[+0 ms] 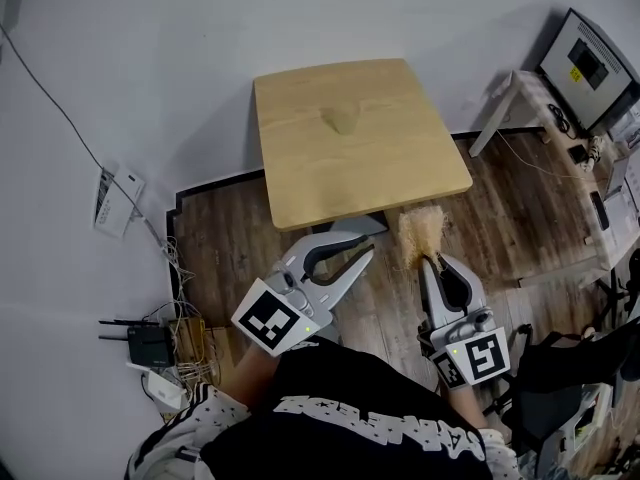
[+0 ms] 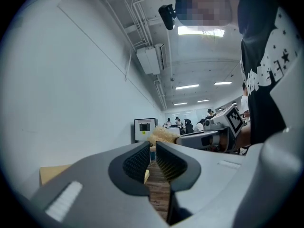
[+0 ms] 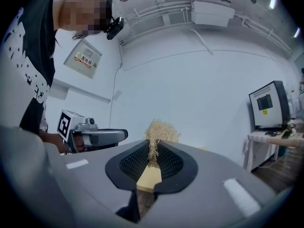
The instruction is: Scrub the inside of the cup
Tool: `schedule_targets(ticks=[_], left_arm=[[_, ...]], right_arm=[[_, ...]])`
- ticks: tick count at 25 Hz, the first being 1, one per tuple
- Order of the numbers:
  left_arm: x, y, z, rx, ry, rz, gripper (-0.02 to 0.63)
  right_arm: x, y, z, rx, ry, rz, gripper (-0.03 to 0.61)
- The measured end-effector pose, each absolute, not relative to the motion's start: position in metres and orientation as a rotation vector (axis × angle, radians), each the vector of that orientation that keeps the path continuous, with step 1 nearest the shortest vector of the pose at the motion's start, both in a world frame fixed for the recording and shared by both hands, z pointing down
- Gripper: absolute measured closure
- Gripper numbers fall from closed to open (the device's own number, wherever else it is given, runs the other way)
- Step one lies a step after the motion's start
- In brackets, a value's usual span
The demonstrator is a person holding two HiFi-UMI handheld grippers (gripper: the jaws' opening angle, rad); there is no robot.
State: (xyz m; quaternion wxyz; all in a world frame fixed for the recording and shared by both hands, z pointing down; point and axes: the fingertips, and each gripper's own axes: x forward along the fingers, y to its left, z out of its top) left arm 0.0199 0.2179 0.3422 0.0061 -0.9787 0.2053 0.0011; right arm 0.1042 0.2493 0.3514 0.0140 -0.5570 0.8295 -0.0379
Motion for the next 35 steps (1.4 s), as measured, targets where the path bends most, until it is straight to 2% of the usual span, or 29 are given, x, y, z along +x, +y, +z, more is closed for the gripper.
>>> schedule_targets(ticks=[6, 9, 28, 35], left_arm=[[0.0, 0.179, 0.341, -3.063, 0.664, 0.022, 0.582], [-0.008, 0.16, 0.342, -3.067, 0.666, 0.028, 0.611], [-0.029, 0.068, 0.358, -3.08, 0.59, 0.003, 0.612], [-0.032, 0.054, 0.348, -2.883, 0.542, 0.023, 0.612]], right_arm=[[0.084, 0.209, 0.352, -1.713, 2.599, -0.134, 0.526], [0.077, 0.191, 0.35, -1.719, 2.608, -0.133, 0.526], [0.055, 0.101, 0.362, -1.802, 2.579, -0.186, 0.526], [0.053, 0.088, 0.37, -1.806, 2.59, -0.216, 0.526]])
